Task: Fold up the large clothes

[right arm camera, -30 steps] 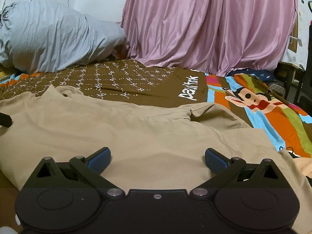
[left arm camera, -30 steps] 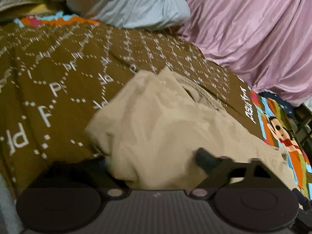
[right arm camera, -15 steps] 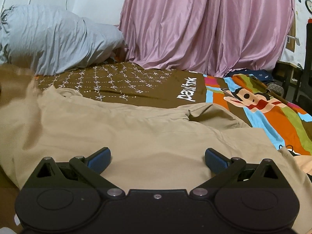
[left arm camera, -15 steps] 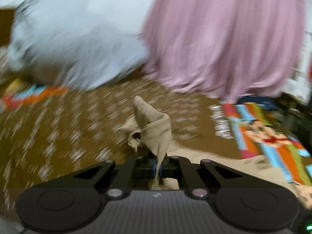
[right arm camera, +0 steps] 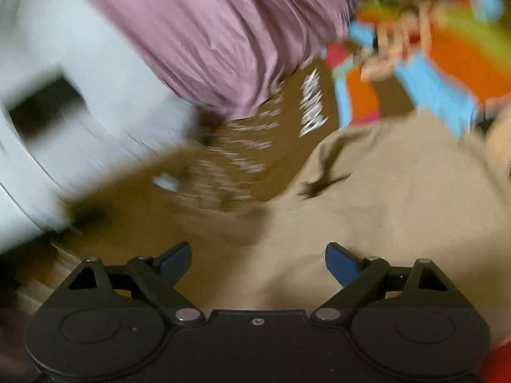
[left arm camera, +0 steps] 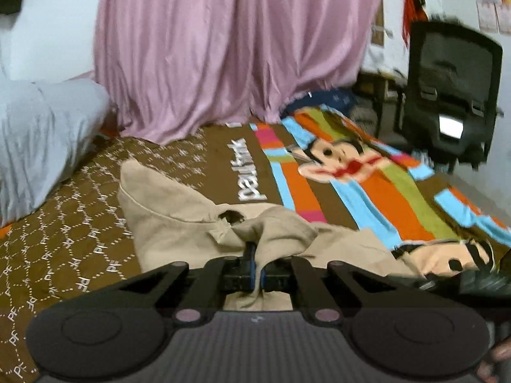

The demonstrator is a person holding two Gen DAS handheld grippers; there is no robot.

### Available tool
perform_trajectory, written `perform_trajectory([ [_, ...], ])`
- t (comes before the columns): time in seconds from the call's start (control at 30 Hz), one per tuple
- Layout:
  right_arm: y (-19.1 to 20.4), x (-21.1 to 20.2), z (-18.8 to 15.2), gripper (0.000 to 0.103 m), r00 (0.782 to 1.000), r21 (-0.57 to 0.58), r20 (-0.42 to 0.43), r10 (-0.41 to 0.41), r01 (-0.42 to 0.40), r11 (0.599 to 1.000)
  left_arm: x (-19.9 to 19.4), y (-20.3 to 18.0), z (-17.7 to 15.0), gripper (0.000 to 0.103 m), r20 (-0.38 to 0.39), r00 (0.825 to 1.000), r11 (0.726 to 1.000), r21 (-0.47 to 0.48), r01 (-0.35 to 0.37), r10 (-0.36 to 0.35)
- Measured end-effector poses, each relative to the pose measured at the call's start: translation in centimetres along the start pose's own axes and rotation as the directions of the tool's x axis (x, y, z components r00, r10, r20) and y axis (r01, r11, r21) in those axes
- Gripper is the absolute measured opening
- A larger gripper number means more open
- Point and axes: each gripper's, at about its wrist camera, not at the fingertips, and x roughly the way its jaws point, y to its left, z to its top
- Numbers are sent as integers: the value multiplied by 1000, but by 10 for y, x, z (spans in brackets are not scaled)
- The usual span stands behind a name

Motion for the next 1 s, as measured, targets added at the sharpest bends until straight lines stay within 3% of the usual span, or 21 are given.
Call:
perform_trajectory([
  [0.1, -19, -12, 14, 92, 987, 98, -58, 151, -145, 985, 10, -19, -7, 2, -24, 999, 998, 55, 42, -41],
  [0.17, -38, -6, 14, 93, 965, 223, -42, 259, -244, 944, 12, -34, -15, 2, -44, 996, 991, 111, 76, -72],
  [0.2, -51, 2, 10, 93, 949, 310, -29, 314, -290, 905, 14, -43, -19, 2, -58, 995, 985, 143, 94, -87],
  [0.27, -66, 17, 10, 92, 934, 426, -47, 353, -301, 853, 13, -60, -27, 2, -85, 990, 973, 189, 130, -116],
  [0.37, -74, 24, 17, 91, 930, 457, -29, 366, -313, 832, 9, -84, -37, 2, -110, 982, 949, 262, 175, -151],
  [0.5, -81, -2, 35, 82, 942, 428, 105, 320, -333, 840, 11, -111, -43, 1, -144, 967, 920, 306, 246, -210],
  [0.57, -84, -13, 47, 57, 952, 385, 137, 275, -307, 870, 13, -126, -44, 1, -142, 961, 905, 325, 273, -239],
  [0.6, -81, -21, 53, 50, 963, 338, 144, 228, -265, 903, 14, -132, -45, 1, -143, 957, 901, 328, 285, -251],
  [0.67, -78, -33, 62, 23, 977, 248, 161, 137, -175, 953, 21, -148, -47, 1, -150, 948, 891, 327, 315, -280],
  [0.8, -78, -47, 73, 18, 978, 141, 203, 42, -72, 987, 42, -170, -57, 1, -178, 936, 888, 305, 346, -303],
  [1.0, -89, -44, 64, 16, 977, 98, 180, -114, 98, 990, 71, -179, -76, 1, -228, 913, 895, 223, 386, -337],
])
